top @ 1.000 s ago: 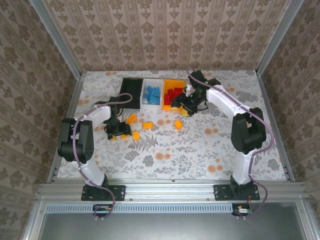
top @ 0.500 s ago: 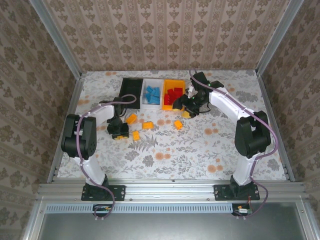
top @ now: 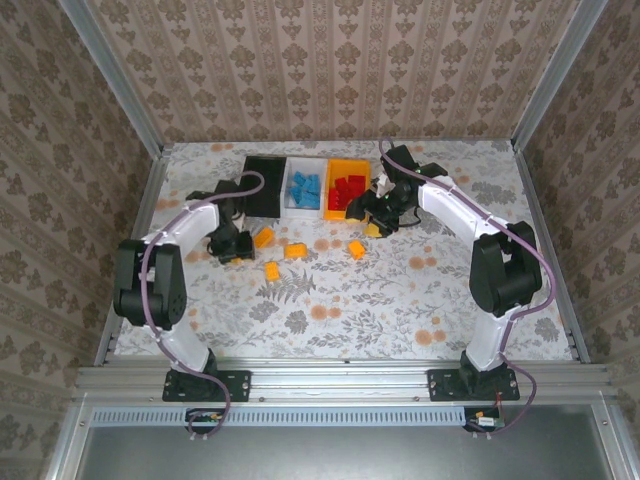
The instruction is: Sort the legos into containers by color
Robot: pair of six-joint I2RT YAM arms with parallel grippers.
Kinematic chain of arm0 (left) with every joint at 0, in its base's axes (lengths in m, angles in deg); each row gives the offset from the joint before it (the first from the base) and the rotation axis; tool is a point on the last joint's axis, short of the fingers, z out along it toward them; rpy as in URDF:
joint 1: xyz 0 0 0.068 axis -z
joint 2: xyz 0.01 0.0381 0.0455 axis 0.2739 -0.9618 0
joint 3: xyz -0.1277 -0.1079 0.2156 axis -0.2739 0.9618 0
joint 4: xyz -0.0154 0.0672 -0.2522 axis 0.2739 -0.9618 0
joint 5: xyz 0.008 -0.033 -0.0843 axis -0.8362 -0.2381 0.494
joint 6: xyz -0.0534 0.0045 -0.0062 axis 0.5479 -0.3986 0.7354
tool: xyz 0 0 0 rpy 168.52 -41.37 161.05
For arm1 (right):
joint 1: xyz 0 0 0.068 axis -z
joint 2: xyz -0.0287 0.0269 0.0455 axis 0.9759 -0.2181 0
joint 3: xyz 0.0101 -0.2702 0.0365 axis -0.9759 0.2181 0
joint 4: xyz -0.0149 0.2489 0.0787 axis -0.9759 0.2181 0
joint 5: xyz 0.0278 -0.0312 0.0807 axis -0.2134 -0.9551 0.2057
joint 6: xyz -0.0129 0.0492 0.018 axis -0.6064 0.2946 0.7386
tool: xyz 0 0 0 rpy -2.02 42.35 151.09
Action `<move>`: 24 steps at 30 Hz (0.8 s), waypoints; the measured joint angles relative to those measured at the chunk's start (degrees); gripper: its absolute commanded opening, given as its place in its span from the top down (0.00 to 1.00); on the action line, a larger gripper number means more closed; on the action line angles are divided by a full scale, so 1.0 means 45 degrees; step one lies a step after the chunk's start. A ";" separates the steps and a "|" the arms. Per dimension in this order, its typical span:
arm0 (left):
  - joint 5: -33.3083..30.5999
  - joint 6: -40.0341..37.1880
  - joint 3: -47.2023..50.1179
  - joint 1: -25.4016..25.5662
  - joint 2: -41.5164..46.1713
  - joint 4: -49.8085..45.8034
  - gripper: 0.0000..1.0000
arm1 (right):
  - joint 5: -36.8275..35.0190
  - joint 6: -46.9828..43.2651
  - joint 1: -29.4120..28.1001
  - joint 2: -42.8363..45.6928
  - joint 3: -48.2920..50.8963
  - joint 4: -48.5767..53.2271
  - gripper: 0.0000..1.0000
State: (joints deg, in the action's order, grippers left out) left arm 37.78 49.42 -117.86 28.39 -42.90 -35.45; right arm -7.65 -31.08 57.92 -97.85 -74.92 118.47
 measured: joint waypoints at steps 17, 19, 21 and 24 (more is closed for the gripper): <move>0.1180 -0.0189 -0.9534 -0.0729 -0.4886 -0.1413 0.66 | -0.0937 -0.0282 0.0029 0.2380 0.2827 0.0112 0.40; 0.1341 -0.0189 -1.0258 -0.0724 -0.5717 -0.1545 0.66 | -0.1180 -0.0282 0.0039 0.2759 0.3147 0.0189 0.40; 0.1496 -0.0185 -1.0812 -0.0724 -0.6358 -0.1613 0.65 | -0.1443 -0.0287 0.0039 0.3104 0.3351 0.0364 0.40; 0.1724 -0.0151 -1.1492 -0.0724 -0.7087 -0.1710 0.58 | -0.1817 -0.0301 0.0063 0.3682 0.3594 0.0656 0.39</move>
State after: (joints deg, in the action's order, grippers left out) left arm 45.54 48.74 -169.57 25.13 -74.79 -43.15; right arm -15.83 -32.43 58.20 -81.28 -58.75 121.42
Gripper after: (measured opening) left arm 0.374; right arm 0.604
